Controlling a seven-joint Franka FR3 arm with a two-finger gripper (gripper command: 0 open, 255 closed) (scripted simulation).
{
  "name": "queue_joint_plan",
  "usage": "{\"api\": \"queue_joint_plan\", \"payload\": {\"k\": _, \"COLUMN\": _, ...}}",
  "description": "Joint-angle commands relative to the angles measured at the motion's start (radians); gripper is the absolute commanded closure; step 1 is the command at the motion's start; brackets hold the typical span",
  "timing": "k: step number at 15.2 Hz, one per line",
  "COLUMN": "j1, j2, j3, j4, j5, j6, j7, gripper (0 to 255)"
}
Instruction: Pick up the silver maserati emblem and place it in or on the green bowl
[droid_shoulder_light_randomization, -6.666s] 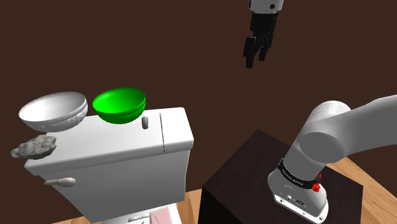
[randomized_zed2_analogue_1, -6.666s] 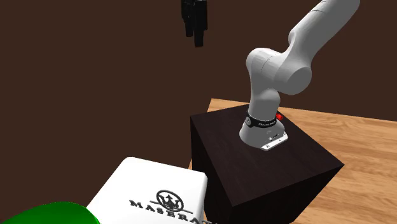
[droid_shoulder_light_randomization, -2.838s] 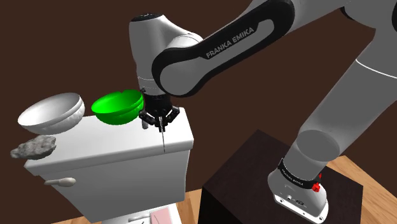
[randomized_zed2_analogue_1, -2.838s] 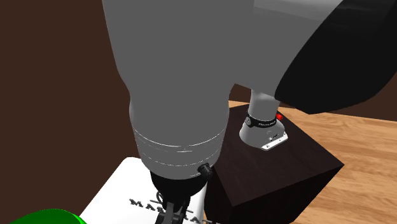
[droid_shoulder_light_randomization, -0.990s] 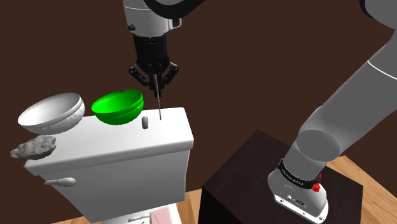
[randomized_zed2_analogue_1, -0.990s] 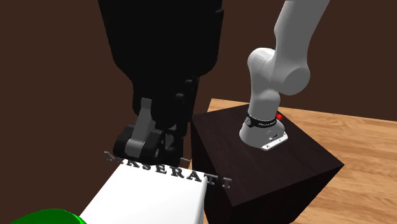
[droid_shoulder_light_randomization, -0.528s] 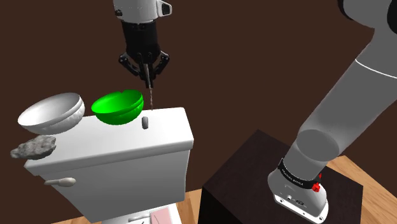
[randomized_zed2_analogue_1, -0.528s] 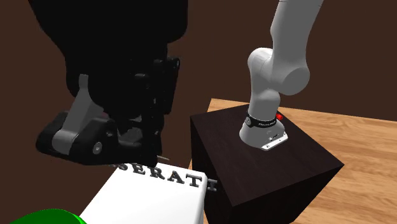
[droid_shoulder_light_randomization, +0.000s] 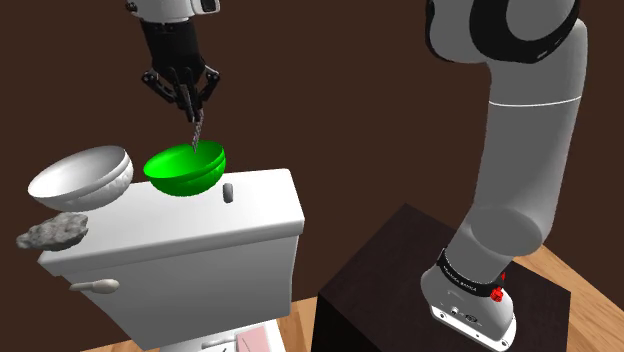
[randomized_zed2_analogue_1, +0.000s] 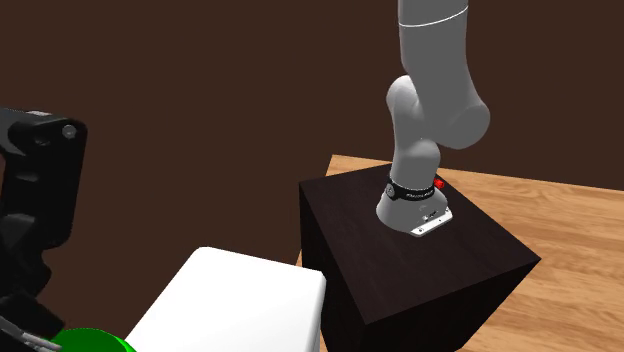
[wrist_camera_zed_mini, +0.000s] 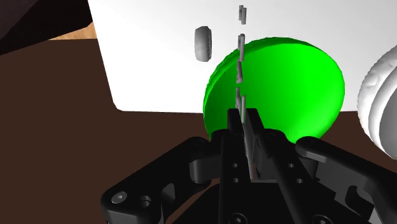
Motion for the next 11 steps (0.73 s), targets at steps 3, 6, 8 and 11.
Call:
{"api": "queue_joint_plan", "payload": {"k": 3, "j1": 0.177, "j2": 0.281, "j3": -0.051, "j4": 0.418, "j5": -0.155, "j6": -0.158, "j7": -0.009, "gripper": 255}}
{"api": "queue_joint_plan", "payload": {"k": 6, "j1": 0.146, "j2": 0.254, "j3": -0.05, "j4": 0.328, "j5": -0.137, "j6": -0.097, "j7": 0.0, "gripper": 255}}
{"api": "queue_joint_plan", "payload": {"k": 8, "j1": 0.128, "j2": 0.241, "j3": -0.046, "j4": 0.276, "j5": -0.131, "j6": -0.061, "j7": 0.006, "gripper": 255}}
{"api": "queue_joint_plan", "payload": {"k": 11, "j1": 0.106, "j2": 0.226, "j3": -0.043, "j4": 0.209, "j5": -0.124, "j6": -0.011, "j7": 0.013, "gripper": 255}}
